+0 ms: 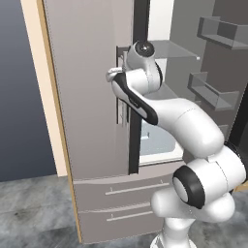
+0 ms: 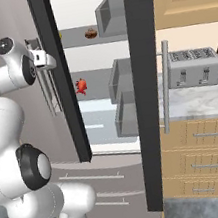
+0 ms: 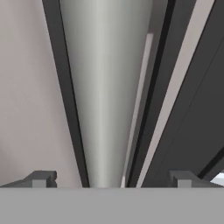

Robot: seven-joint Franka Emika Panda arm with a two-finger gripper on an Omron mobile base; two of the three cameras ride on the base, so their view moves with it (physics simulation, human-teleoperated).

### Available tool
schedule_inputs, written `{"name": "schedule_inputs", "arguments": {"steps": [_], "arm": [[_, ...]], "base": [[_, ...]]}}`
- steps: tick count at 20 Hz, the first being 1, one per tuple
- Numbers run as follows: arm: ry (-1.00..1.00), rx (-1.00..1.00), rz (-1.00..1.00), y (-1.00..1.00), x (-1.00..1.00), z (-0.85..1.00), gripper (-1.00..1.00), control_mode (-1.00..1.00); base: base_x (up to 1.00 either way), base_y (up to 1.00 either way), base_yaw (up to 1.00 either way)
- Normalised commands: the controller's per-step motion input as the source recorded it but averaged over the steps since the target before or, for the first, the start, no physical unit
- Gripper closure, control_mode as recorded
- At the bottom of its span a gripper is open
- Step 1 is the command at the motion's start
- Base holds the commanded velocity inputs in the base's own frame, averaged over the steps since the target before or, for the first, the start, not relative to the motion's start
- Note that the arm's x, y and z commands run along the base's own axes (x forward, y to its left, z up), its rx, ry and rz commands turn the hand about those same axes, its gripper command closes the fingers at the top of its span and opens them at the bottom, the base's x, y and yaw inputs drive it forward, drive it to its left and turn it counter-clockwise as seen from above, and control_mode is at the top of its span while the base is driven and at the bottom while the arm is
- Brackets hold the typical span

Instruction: Gather the lemon and mushroom from the fridge and place them on a tray on the dining counter. Then gather the steak and fish from the fridge and place them on the other tray.

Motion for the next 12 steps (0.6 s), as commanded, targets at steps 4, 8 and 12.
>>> {"name": "schedule_inputs", "arguments": {"steps": [4,8,12], "arm": [[0.00,0.00,0.00,0.10,0.37,-0.21,-1.00,-1.00],[0.00,0.00,0.00,0.13,0.42,-0.20,-1.00,-1.00],[0.00,0.00,0.00,0.19,0.50,-0.25,-1.00,-1.00]], "base": [[0.00,0.00,0.00],[0.00,0.00,0.00],[0.00,0.00,0.00]]}}
